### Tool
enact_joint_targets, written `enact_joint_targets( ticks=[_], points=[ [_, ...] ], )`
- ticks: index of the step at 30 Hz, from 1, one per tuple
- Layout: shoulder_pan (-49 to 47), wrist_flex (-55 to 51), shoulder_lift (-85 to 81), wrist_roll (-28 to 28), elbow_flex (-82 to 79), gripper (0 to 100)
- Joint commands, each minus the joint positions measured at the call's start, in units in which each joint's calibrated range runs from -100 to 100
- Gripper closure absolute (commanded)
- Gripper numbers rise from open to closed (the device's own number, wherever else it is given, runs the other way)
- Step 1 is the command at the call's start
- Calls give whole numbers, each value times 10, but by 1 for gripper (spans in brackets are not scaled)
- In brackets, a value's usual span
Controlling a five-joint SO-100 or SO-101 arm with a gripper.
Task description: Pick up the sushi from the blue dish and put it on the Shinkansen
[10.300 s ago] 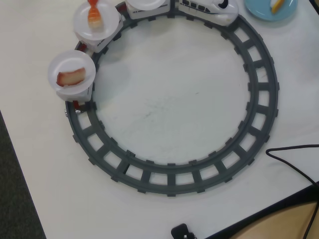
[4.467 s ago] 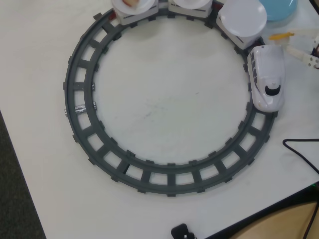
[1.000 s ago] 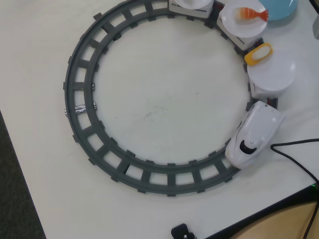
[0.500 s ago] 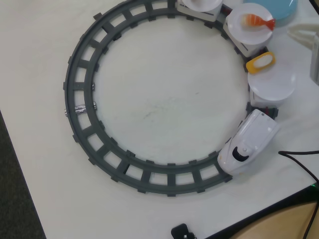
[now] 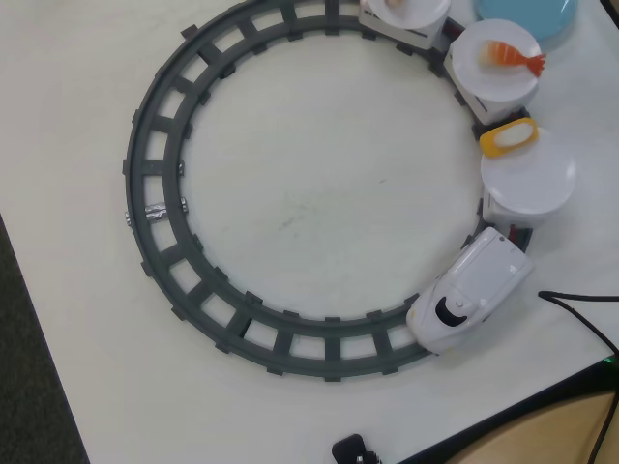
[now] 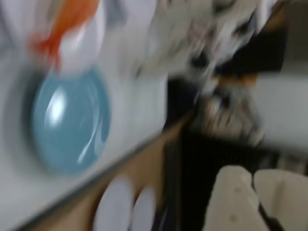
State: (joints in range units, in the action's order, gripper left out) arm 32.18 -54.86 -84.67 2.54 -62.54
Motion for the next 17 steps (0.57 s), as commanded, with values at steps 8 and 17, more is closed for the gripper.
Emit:
enact_joint_targets(
  ticks=[8, 17],
  points=[
    [213, -3, -96, -31, -247, 98],
    [285, -3, -95, -31, -282, 98]
  ],
)
